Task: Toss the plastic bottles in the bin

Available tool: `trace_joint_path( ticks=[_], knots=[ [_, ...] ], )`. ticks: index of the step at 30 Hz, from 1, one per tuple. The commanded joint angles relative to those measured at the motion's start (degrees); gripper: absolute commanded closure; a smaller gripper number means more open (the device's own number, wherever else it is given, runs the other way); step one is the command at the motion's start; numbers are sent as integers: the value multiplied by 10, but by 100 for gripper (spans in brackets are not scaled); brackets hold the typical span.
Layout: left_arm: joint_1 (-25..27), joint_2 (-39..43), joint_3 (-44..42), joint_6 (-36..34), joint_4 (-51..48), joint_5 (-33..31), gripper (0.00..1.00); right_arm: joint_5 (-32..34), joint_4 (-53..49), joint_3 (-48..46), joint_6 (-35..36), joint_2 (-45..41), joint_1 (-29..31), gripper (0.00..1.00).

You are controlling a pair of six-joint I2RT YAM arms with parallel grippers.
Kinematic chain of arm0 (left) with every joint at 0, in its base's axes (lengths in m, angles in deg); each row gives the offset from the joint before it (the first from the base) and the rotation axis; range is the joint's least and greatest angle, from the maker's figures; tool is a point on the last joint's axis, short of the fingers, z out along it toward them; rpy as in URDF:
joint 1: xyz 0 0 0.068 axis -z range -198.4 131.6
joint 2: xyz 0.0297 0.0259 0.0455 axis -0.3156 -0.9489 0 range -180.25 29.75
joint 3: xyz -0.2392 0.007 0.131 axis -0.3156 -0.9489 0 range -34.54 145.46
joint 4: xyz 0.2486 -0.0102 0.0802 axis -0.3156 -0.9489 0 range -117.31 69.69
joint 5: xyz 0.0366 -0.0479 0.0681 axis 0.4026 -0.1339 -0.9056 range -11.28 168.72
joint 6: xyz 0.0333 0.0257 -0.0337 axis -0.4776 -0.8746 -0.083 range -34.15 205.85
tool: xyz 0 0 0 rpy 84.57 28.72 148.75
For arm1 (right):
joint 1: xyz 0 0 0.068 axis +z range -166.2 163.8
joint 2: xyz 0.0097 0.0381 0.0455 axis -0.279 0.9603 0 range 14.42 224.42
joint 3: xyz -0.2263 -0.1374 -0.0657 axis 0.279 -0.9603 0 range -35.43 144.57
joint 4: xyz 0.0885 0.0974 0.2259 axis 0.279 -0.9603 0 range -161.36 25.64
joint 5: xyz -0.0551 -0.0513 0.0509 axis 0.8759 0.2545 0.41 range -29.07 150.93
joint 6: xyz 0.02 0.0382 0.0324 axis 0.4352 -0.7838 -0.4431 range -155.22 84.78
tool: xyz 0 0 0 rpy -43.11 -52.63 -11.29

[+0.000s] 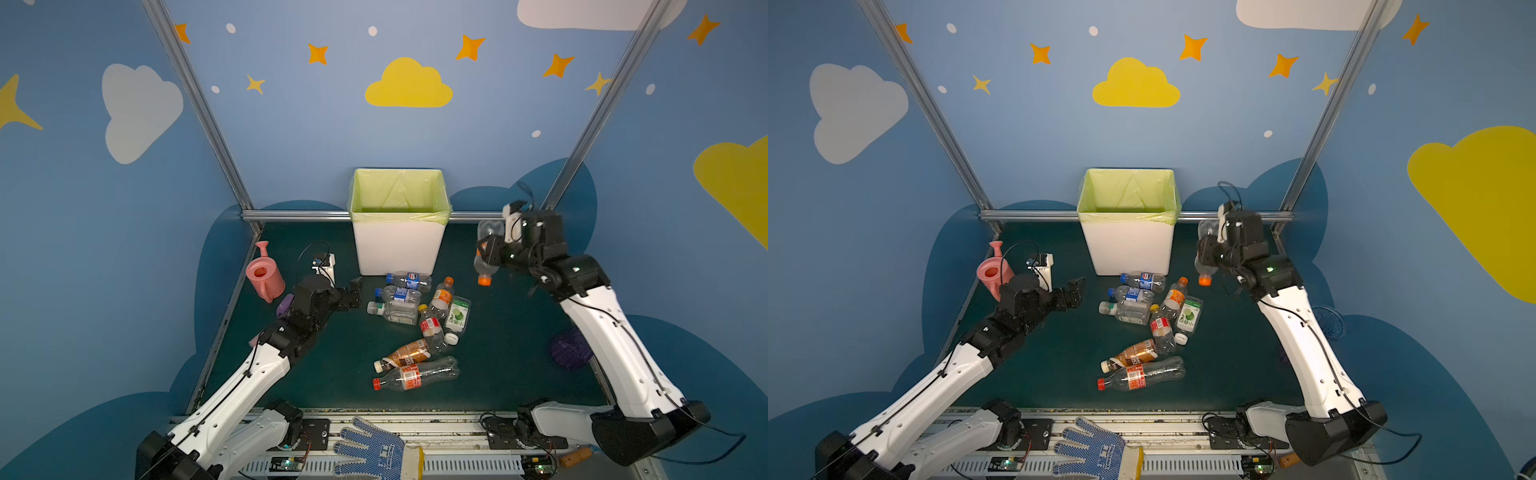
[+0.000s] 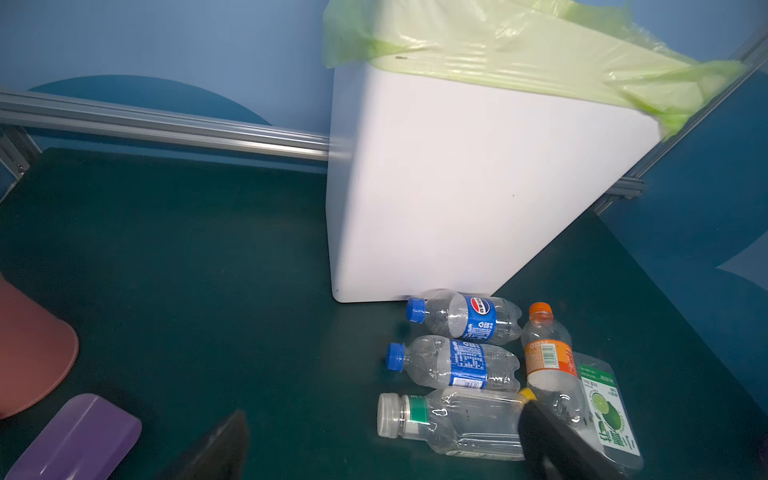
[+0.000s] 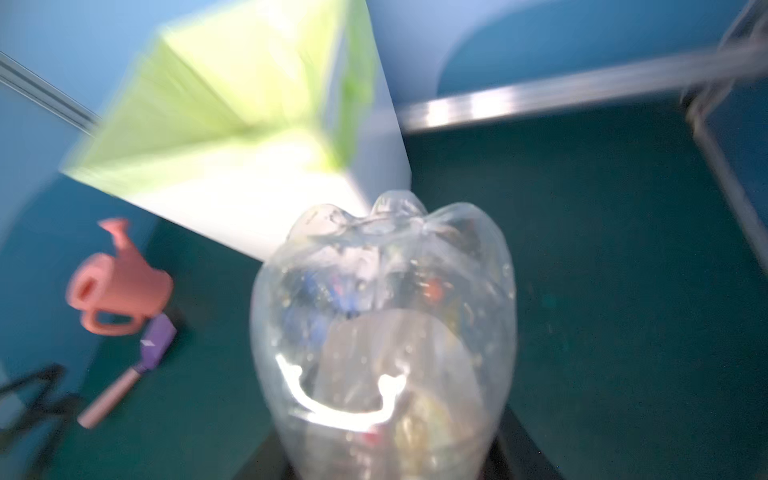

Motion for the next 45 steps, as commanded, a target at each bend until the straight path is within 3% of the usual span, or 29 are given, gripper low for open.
trace_joint_path(
  ticks=[1, 6, 10, 13, 16, 18, 20, 24, 27, 32, 45],
  knots=[
    [-5, -2, -11, 0, 3, 1, 0, 0, 58, 106, 9, 23, -3, 54],
    [-5, 4, -26, 6, 5, 0, 0, -34, 221, 130, -105, 77, -3, 56],
    [-6, 20, -40, 9, 12, 8, 0, -133, 254, 186, -175, 226, 7, 52],
    [-6, 27, -46, 12, 9, 18, 0, -229, 123, 401, -156, 404, 24, 42],
    [-6, 34, -52, 17, -2, 19, 0, -204, 4, 621, -114, 525, 35, 30],
    [-6, 37, -55, 18, -12, 18, 0, -178, -3, 665, -105, 533, 31, 20],
    [-6, 41, -56, 18, -21, 18, 0, -147, 25, 626, -89, 490, 28, 13],
    [-5, 49, -55, -6, -27, 42, 0, -97, 128, 411, -65, 343, 24, 7],
    [-3, 46, -50, -13, -25, 70, 0, -83, 181, 284, -59, 257, 19, 6],
    [24, 30, -38, -43, -32, 88, 0, -82, 195, 156, -66, 176, -11, 6],
    [250, -83, 50, -184, -164, 15, 0, -55, 216, -334, -141, -61, -112, 5]
  ],
)
